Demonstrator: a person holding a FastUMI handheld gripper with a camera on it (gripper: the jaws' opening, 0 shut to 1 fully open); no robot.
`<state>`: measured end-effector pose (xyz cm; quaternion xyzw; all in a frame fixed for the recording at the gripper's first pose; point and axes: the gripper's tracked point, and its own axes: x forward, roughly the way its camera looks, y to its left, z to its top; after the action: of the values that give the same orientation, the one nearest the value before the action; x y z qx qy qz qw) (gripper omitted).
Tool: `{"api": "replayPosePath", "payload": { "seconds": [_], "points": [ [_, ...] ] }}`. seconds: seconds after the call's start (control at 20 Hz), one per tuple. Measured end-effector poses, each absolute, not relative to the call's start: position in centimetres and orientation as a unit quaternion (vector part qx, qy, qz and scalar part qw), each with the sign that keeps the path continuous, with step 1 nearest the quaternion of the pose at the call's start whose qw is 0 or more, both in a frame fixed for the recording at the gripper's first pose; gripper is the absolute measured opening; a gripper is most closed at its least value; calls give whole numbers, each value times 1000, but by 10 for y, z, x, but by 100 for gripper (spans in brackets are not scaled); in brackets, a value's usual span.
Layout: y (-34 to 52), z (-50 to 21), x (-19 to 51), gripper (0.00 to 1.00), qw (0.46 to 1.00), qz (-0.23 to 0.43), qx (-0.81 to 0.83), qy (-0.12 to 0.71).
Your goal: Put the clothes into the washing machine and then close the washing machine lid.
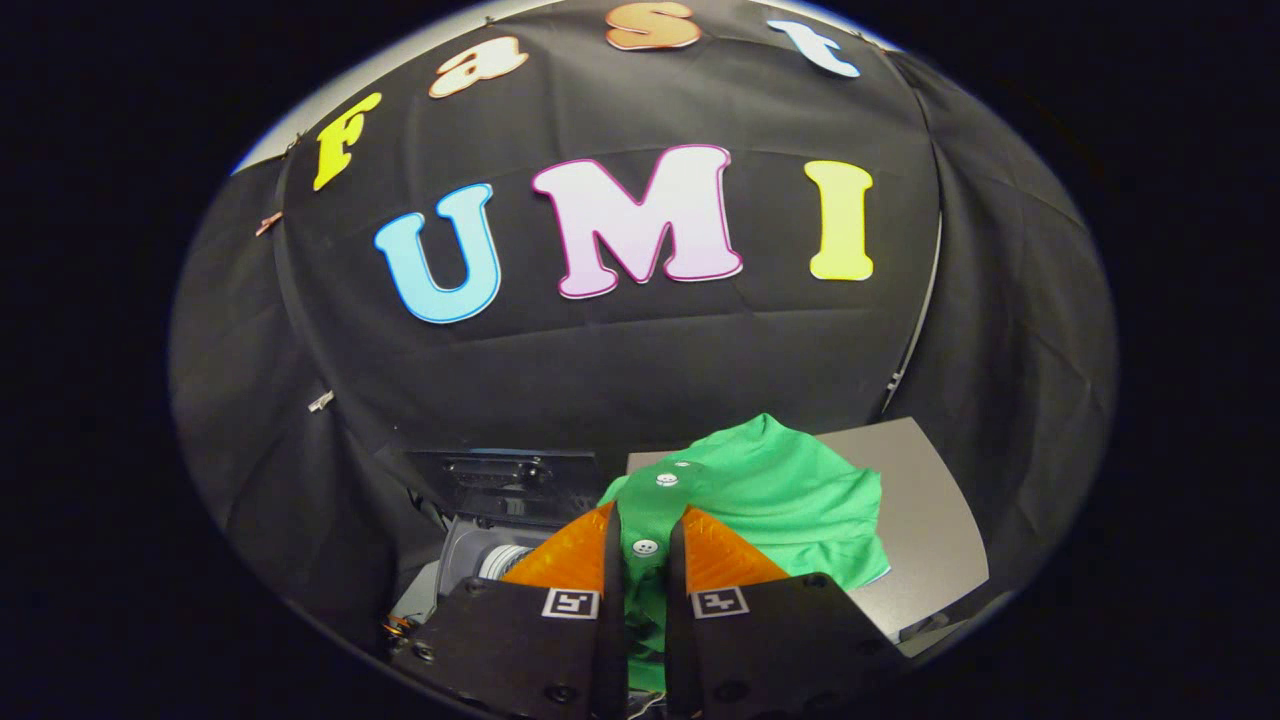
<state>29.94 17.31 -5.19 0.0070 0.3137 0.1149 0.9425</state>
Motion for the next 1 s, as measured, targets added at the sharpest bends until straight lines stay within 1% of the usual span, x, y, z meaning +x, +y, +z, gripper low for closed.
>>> {"api": "replayPosePath", "payload": {
  "seconds": [0.15, 0.35, 0.4, 0.55, 0.75, 1.0],
  "points": [
    [186, -69, 300, 19, 940, 113, -14, 322],
    [189, -75, 308, 19, 940, 107, 4, 323],
    [185, -82, 308, 9, 941, 104, 5, 321],
    [188, -91, 306, 9, 934, 111, 23, 338],
    [202, -65, 306, 9, 940, 129, 30, 315],
    [246, -25, 301, 9, 946, 154, 32, 285]
  ]
}}
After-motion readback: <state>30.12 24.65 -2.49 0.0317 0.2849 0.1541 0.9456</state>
